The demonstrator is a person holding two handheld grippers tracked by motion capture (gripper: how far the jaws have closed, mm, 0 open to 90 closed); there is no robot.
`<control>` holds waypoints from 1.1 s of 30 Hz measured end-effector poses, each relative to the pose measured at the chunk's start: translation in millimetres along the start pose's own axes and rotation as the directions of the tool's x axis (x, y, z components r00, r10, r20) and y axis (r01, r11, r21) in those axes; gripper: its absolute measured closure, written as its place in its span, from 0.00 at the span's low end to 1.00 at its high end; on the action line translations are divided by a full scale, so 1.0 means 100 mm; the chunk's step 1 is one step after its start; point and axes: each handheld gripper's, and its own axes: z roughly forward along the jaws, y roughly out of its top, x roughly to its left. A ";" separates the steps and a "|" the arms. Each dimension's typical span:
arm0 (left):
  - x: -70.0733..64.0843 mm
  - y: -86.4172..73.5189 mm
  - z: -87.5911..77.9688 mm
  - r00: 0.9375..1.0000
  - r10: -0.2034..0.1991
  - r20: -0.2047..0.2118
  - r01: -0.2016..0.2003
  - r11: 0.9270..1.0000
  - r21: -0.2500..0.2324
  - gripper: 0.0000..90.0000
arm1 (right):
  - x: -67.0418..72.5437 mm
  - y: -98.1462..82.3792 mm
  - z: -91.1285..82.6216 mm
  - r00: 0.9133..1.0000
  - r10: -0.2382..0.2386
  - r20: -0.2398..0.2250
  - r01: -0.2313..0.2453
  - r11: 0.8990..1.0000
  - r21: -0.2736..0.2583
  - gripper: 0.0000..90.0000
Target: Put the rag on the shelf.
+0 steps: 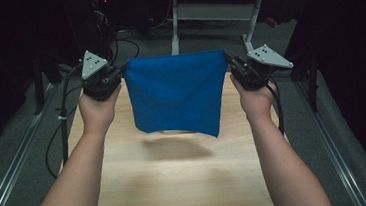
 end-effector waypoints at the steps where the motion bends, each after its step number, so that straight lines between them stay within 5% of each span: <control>1: 0.01 0.01 0.03 1.000 0.009 -0.008 -0.009 1.000 0.002 0.99 | -0.02 0.00 0.03 1.000 0.004 0.003 -0.004 1.000 -0.003 0.99; 4: 0.02 0.04 0.15 0.999 0.027 -0.032 -0.027 1.000 0.003 0.99 | -0.07 0.01 0.14 1.000 0.007 0.012 -0.007 1.000 0.000 0.99; 12: 0.16 -0.03 0.49 0.998 0.000 -0.059 0.002 0.999 0.037 0.99 | -0.19 -0.10 0.49 0.999 -0.027 0.035 0.026 0.998 0.052 0.99; 16: 0.21 -0.15 0.70 0.998 -0.006 -0.064 0.012 0.996 0.091 0.99 | -0.26 -0.20 0.65 0.999 -0.008 0.040 0.004 0.996 0.093 0.99; 24: 0.25 -0.55 0.99 0.999 -0.041 -0.025 0.046 0.973 0.227 0.99 | -0.35 -0.60 0.90 0.999 -0.004 0.045 -0.007 0.970 0.241 0.99; 33: 0.19 -0.97 0.96 0.996 -0.083 0.014 0.075 0.953 0.292 0.99 | -0.29 -1.02 0.88 1.000 0.025 0.010 -0.027 0.948 0.316 0.99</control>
